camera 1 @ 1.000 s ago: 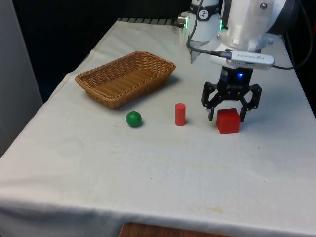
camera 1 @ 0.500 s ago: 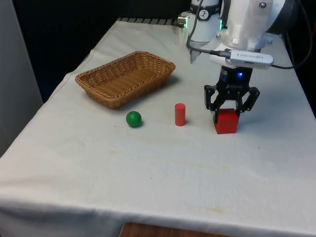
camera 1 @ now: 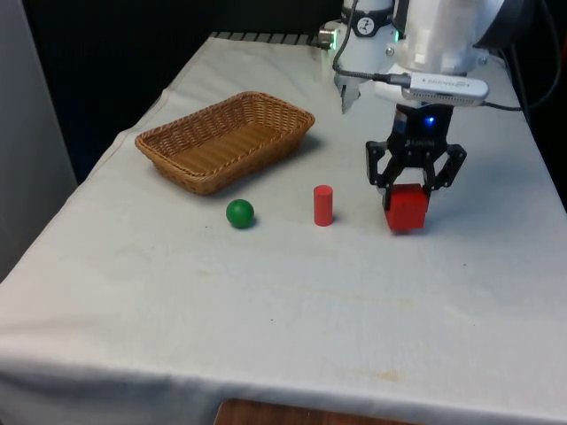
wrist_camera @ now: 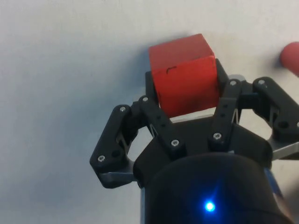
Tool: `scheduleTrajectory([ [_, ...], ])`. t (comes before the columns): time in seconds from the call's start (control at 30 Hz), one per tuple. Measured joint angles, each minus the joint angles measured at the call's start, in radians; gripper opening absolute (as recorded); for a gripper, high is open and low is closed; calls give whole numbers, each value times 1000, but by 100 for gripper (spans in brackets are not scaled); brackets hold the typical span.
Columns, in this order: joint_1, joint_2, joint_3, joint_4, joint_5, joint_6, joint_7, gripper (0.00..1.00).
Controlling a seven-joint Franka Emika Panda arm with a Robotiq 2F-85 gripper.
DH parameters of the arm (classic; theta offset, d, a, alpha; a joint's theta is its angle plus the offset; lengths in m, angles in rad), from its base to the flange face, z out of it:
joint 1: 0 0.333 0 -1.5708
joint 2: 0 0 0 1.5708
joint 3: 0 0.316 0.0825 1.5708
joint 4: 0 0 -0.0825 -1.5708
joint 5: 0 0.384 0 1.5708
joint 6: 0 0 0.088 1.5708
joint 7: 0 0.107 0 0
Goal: Pick up the object to the left of the cylinder and place it into the basket.
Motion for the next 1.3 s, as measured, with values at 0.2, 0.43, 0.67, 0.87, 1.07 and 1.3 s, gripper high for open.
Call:
scheduleTrajectory([
  [0.2, 0, -28, -1, -14, -1, -3, 0, 3],
  [0.43, 0, -53, -3, -20, -1, -17, 0, 3],
  [0.67, 0, -92, -13, -23, -2, -44, 0, 3],
  [0.87, 0, -123, -31, -34, -4, -63, -11, 3],
  [1.07, 0, -157, -49, -48, -4, -78, -28, 3],
  [1.3, 0, -199, -65, -57, -8, -106, -40, 3],
])
